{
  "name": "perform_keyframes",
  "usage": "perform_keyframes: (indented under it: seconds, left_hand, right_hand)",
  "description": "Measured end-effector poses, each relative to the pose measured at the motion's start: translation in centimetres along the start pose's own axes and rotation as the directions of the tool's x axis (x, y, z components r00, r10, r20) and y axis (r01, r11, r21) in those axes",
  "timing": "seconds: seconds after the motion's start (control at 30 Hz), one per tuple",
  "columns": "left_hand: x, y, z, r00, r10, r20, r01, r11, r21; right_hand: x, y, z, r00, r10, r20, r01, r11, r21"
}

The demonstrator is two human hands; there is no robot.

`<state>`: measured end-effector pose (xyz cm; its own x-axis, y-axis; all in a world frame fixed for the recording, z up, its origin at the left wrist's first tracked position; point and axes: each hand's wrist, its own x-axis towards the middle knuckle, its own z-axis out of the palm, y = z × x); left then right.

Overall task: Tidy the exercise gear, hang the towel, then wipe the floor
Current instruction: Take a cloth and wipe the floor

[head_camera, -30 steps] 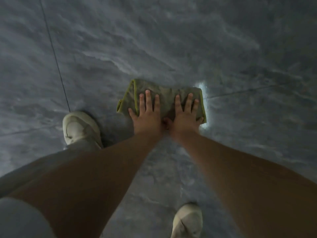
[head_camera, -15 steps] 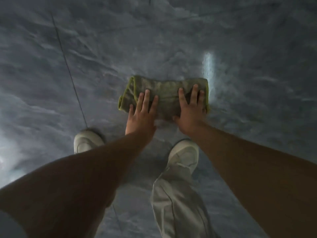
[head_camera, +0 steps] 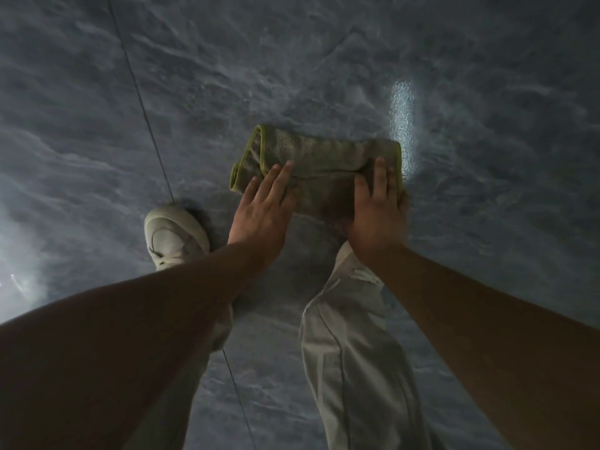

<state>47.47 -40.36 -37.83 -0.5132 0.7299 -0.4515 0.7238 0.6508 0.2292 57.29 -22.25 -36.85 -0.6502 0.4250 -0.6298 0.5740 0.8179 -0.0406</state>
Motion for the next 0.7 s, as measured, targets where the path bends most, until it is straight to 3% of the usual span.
perform_keyframes:
  seconds: [0.1,0.27,0.5,0.7]
  left_hand:
    - [-0.2,-1.1,0.6,0.996,0.004,0.094,-0.011,0.997,0.077]
    - [0.4,-2.1,0.7,0.987,0.046,0.156,-0.067,0.989,0.135]
    - [1.5,-3.7,0.1,0.985,0.131,0.115,-0.145,0.981,0.127]
    - [1.0,-4.3,-2.3,0.992,0.113,0.054,-0.115,0.992,0.045]
  right_hand:
    - [-0.5,0.8,1.1,0.996,-0.08,-0.031,0.078,0.995,-0.061]
    - [0.1,0.7,2.1,0.996,-0.087,-0.02,0.084,0.989,-0.124]
    - [1.1,-0.1,0.3,0.998,-0.059,-0.013,0.058,0.997,-0.057]
    - [-0.1,-0.7,-2.4,1.0,-0.029,0.005,0.029,1.0,0.012]
